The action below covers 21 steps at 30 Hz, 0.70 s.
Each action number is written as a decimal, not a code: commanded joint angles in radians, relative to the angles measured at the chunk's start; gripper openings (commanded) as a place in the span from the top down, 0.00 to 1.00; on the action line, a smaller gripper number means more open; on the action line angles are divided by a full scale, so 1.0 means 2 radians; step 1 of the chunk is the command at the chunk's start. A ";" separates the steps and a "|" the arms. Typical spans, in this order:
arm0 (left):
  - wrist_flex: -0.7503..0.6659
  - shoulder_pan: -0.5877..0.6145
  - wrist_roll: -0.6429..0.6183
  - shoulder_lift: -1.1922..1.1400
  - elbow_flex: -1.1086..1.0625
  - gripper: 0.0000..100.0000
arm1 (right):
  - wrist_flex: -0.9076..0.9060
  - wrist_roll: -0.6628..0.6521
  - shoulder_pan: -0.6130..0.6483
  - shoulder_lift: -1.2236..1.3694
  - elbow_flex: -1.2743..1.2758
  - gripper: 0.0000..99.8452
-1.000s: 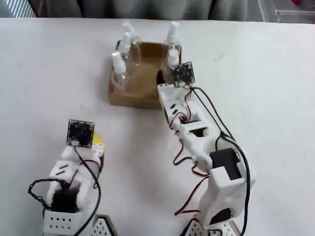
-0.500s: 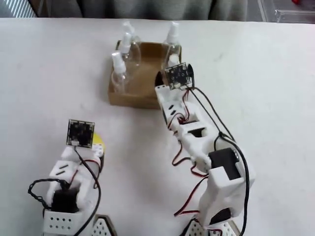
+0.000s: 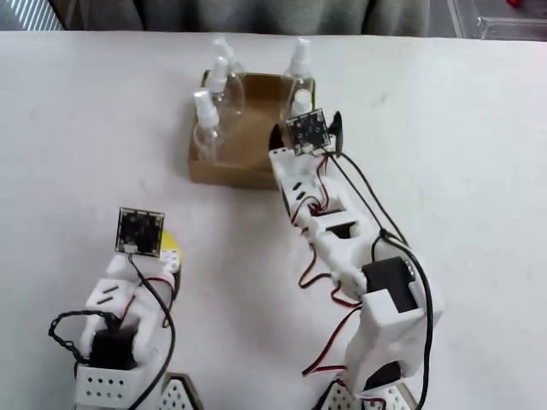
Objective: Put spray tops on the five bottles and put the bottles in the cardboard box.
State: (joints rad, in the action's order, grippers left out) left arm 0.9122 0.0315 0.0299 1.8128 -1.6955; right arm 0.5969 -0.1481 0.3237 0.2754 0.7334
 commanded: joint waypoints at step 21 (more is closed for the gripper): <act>0.000 0.003 0.005 0.005 0.002 0.98 | 0.047 0.034 0.003 -0.086 0.035 0.63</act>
State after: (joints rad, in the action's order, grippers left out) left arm 0.9122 0.0315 0.0299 1.8128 -1.6955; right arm 0.6705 -0.0898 0.3237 0.1987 0.8040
